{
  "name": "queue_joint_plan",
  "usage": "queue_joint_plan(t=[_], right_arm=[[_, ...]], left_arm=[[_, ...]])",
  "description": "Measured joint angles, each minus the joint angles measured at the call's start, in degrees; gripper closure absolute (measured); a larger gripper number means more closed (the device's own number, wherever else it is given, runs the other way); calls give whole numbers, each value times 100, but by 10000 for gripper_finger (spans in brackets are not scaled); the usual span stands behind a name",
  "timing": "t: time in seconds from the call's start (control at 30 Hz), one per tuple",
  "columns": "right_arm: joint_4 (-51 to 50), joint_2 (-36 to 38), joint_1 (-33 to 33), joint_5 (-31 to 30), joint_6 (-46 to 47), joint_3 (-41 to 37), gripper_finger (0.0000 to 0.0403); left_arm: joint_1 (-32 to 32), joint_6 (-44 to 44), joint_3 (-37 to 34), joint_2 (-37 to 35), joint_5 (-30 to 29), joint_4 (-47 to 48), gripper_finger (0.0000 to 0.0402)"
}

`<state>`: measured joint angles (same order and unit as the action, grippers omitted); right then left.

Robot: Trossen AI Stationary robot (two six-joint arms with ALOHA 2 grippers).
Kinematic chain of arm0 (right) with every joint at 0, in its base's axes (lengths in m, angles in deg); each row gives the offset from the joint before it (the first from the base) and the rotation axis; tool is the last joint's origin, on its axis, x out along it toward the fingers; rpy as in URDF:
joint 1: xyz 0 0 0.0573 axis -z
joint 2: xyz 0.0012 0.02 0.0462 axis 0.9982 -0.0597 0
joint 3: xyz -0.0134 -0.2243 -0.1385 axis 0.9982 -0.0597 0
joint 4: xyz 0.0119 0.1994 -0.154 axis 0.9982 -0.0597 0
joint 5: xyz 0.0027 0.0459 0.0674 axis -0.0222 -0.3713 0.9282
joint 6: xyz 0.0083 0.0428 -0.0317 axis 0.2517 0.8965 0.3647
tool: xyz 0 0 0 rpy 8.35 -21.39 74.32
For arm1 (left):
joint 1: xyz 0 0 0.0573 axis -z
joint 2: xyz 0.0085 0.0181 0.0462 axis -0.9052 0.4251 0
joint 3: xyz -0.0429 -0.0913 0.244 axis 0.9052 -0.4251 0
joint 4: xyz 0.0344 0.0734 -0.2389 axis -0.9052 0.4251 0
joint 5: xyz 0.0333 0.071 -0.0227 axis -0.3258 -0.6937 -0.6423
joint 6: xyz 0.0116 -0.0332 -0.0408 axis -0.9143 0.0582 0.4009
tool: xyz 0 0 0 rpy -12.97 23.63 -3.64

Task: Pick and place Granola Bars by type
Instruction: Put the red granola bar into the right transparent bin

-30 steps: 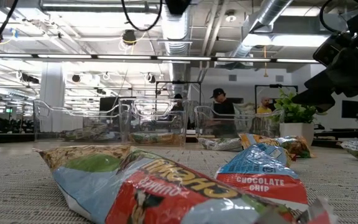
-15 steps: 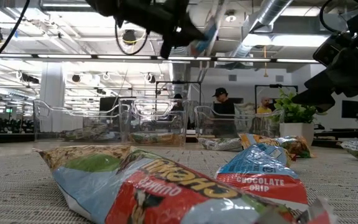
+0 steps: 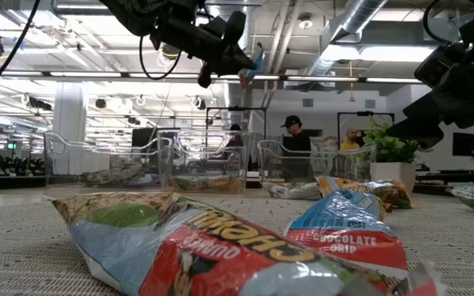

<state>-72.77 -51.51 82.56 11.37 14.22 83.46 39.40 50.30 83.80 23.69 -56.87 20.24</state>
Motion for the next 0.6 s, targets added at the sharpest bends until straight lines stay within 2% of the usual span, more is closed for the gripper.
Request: queue_joint_plan(t=[0.13,0.23,0.4,0.6], right_arm=[[0,0,0,0,0,0,154],[0,0,-1,0,0,0,154],[4,0,-2,0,0,0,154],[4,0,-1,3,0,0,154]], left_arm=[[0,-240,6,18,-28,-136,349],[4,-400,281,228,217,-24,349],[6,-620,1421,960,654,696,349],[6,-1314,3186,1976,753,2464,349]])
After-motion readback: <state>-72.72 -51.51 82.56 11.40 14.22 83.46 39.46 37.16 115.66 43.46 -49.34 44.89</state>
